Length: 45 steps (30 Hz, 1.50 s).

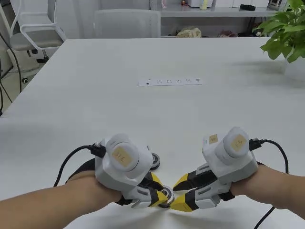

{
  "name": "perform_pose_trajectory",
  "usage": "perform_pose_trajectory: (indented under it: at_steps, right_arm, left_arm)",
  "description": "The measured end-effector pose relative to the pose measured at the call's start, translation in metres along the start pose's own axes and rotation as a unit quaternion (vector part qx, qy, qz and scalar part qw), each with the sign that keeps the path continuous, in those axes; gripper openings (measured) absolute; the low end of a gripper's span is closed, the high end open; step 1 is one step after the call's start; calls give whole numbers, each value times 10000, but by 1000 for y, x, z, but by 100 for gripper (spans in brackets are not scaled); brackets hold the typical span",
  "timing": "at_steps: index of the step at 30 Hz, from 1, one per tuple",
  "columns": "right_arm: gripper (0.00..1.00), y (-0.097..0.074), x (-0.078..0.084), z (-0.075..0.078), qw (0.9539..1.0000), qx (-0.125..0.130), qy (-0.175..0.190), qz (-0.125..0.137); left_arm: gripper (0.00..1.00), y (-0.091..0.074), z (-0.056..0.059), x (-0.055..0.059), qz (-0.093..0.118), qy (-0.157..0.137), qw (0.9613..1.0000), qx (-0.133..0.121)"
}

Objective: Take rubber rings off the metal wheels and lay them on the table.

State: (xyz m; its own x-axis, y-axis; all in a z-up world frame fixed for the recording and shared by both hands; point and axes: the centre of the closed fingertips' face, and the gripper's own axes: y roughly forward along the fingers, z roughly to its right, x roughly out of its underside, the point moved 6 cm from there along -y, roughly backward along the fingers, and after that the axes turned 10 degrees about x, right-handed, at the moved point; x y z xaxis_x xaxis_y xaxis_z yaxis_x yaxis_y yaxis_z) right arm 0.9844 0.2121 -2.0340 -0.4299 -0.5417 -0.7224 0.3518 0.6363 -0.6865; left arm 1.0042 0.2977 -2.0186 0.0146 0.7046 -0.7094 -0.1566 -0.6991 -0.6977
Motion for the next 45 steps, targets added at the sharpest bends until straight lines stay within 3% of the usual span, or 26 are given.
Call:
perform_pose_trajectory:
  at_steps: [9, 17, 30, 45]
  right_arm:
    - [24, 0, 0, 1, 10000, 14, 19, 17]
    - [24, 1, 1, 1, 10000, 4, 20, -7]
    - [24, 2, 0, 0, 10000, -8, 4, 13]
    - [21, 5, 1, -2, 9993, 34, -358, -38]
  left_arm:
    - [9, 1, 1, 1, 80, 113, 9999, -104]
    - [9, 1, 1, 2, 219, -15, 9997, -55]
    - [9, 2, 4, 1, 218, 47, 9997, -37]
    - [9, 2, 4, 2, 281, 61, 9996, -27]
